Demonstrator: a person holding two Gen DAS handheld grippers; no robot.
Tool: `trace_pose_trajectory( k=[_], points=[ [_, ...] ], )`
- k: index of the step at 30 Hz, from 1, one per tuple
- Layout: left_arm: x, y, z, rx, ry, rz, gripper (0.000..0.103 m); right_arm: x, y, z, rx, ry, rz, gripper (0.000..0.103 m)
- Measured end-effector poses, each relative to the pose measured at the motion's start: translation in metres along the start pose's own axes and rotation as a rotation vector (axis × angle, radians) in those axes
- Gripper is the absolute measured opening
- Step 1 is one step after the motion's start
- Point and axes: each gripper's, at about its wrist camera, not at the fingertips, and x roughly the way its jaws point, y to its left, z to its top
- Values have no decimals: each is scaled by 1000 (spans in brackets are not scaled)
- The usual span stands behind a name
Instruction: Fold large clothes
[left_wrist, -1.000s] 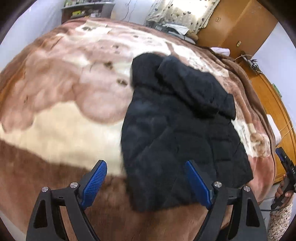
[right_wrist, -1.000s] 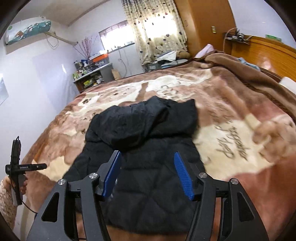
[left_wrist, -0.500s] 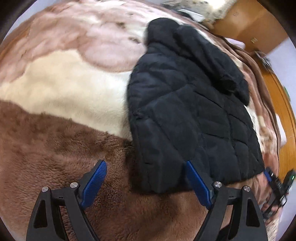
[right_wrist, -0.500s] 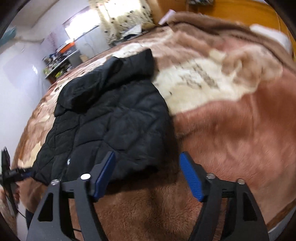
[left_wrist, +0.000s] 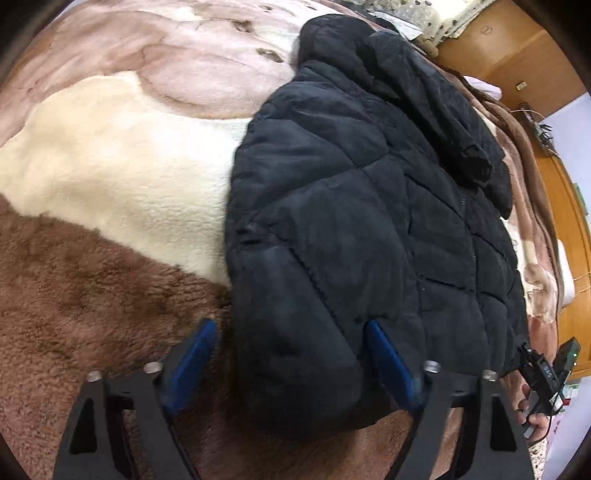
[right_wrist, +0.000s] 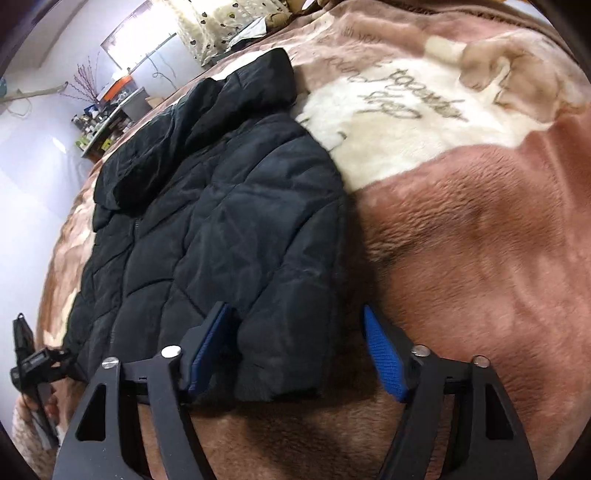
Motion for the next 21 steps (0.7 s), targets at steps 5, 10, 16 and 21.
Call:
trace_pose_trajectory(
  k=[5, 10, 16, 21],
  points=[
    [1, -10, 1, 13, 4, -9, 41, -2, 9, -2, 3, -11, 8, 31],
    [-24, -22, 1, 51, -50, -31, 25, -22, 17, -1, 11, -68, 57, 18],
    [-61, -29, -1, 53, -119, -85, 22, -56, 43, -2, -38, -136, 83, 16],
    [-91, -24, -14, 71, -146, -119, 21, -82, 50, -10, -43, -163, 106, 15]
  ],
)
